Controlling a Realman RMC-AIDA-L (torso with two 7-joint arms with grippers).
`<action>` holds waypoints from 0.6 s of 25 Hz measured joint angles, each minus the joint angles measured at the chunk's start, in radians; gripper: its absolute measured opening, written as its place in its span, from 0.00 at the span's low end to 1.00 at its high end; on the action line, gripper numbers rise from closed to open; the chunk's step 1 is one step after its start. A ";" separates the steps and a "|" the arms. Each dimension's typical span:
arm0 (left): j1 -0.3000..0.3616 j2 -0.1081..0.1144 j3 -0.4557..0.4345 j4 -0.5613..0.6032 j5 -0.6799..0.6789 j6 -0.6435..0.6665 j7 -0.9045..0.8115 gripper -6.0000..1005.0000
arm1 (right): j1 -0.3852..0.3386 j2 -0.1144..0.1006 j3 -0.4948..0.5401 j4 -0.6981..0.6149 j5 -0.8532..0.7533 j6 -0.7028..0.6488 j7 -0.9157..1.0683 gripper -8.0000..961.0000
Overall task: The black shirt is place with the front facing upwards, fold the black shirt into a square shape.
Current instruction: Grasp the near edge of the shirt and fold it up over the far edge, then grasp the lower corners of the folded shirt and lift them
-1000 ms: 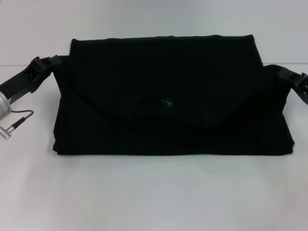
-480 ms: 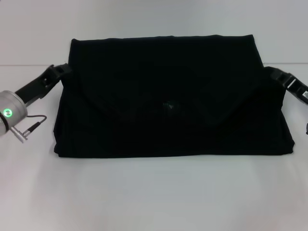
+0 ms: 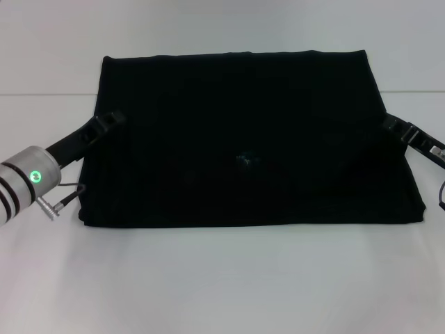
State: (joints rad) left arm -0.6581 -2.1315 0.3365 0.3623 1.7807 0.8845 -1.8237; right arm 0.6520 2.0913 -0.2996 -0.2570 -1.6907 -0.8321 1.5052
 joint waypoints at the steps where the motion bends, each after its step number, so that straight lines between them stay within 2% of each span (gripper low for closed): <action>1: 0.004 -0.002 -0.001 0.001 -0.006 0.001 0.000 0.11 | -0.006 0.000 0.002 0.000 0.001 -0.011 0.002 0.23; 5: 0.023 -0.003 -0.003 0.004 -0.025 0.003 0.004 0.25 | -0.031 -0.004 0.000 -0.003 0.002 -0.034 0.027 0.34; 9: 0.060 0.007 -0.003 0.006 -0.051 0.022 -0.002 0.41 | -0.072 -0.014 -0.001 -0.010 0.002 -0.087 0.073 0.42; 13: 0.120 0.045 0.004 0.007 -0.059 0.188 -0.003 0.57 | -0.127 -0.035 -0.007 -0.012 -0.003 -0.236 0.076 0.50; 15: 0.148 0.071 0.005 0.006 -0.057 0.274 -0.009 0.66 | -0.157 -0.051 -0.029 -0.015 -0.009 -0.322 0.076 0.60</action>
State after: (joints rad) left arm -0.5100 -2.0608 0.3416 0.3687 1.7238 1.1585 -1.8331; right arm 0.4947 2.0399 -0.3287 -0.2716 -1.6995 -1.1542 1.5815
